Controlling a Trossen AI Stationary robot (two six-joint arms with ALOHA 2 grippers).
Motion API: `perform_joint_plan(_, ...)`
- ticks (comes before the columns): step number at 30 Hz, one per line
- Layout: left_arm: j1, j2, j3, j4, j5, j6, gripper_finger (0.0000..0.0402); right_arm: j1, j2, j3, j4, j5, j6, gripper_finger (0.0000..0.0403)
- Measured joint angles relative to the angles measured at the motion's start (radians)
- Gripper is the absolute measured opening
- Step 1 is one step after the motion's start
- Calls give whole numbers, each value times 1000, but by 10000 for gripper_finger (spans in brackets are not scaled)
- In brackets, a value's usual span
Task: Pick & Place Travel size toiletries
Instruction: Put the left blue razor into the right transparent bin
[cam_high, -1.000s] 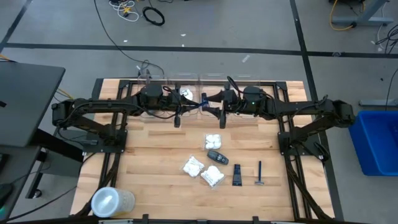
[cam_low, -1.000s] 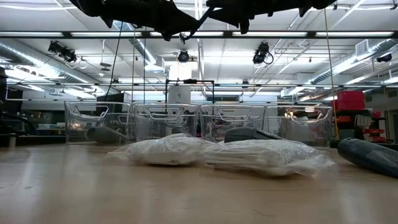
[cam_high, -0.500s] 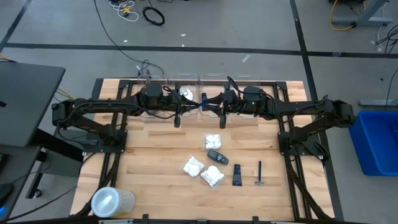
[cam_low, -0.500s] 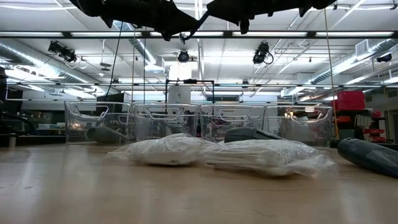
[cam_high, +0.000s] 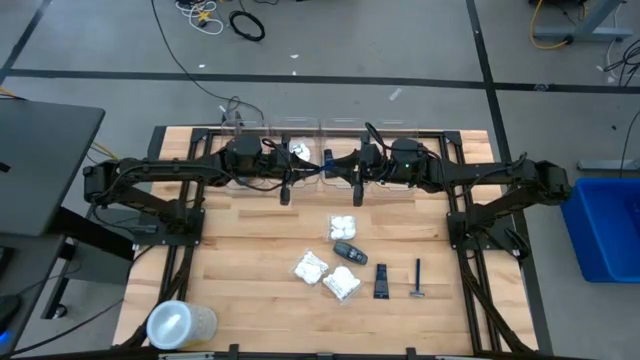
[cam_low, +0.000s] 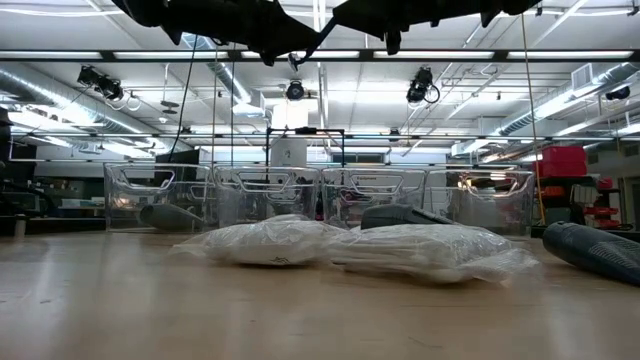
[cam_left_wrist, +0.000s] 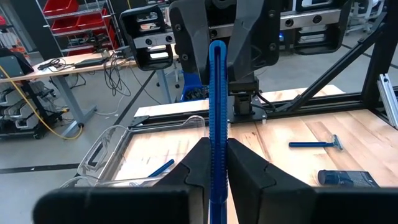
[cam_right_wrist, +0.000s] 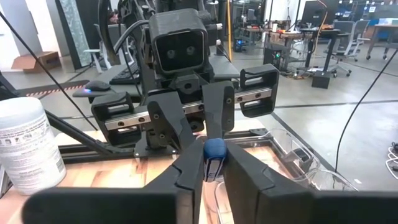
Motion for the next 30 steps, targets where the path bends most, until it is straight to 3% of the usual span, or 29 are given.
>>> perform_joint_plan(6,0,0,0,0,0,20,48,0,0,0,0,0,-10,55)
perform_joint_plan(30,0,0,0,0,-1,36,144,0,0,0,-19,-3,-18,54)
